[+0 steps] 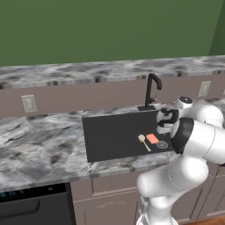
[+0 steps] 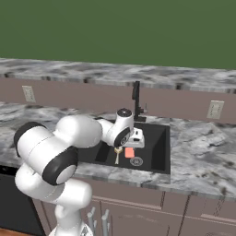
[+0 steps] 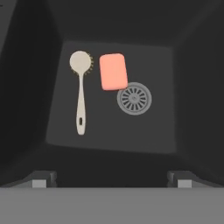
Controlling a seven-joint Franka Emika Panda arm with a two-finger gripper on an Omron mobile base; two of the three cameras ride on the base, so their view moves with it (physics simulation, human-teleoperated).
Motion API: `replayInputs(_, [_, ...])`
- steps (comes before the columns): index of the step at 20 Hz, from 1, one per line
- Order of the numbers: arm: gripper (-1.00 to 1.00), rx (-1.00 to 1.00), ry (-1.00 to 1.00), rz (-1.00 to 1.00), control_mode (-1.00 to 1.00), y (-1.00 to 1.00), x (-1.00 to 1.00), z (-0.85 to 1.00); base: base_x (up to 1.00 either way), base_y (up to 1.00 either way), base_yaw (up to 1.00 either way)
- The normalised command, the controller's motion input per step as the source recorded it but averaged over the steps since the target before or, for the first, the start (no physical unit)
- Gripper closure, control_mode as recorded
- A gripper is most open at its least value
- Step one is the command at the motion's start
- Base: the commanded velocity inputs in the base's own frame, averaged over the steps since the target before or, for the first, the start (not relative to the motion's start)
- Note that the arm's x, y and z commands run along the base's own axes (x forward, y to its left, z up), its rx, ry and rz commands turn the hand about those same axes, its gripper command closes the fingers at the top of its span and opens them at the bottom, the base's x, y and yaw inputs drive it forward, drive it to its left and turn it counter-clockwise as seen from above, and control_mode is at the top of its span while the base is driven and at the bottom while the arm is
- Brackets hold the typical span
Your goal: Pick up the dish brush and bar soap from the sink, and place them back in the cabinet, and close the cabinet doors.
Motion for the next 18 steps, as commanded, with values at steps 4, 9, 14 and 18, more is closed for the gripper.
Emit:
replayInputs(4, [-1.00, 0.00, 0.00, 0.00, -1.00, 0.00, 0.18, -0.18, 0.00, 0.00, 0.00])
replayInputs(9, [-1.00, 0.00, 0.00, 0.00, -1.00, 0.00, 0.18, -0.20, 0.00, 0.00, 0.00])
replayInputs(14, [-1.00, 0.00, 0.01, 0.02, -1.00, 0.00, 0.18, -0.20, 0.00, 0.00, 0.00])
replayInputs(18, [-1.00, 0.00, 0.00, 0.04, -1.00, 0.00, 0.14, -0.15, 0.00, 0.00, 0.00])
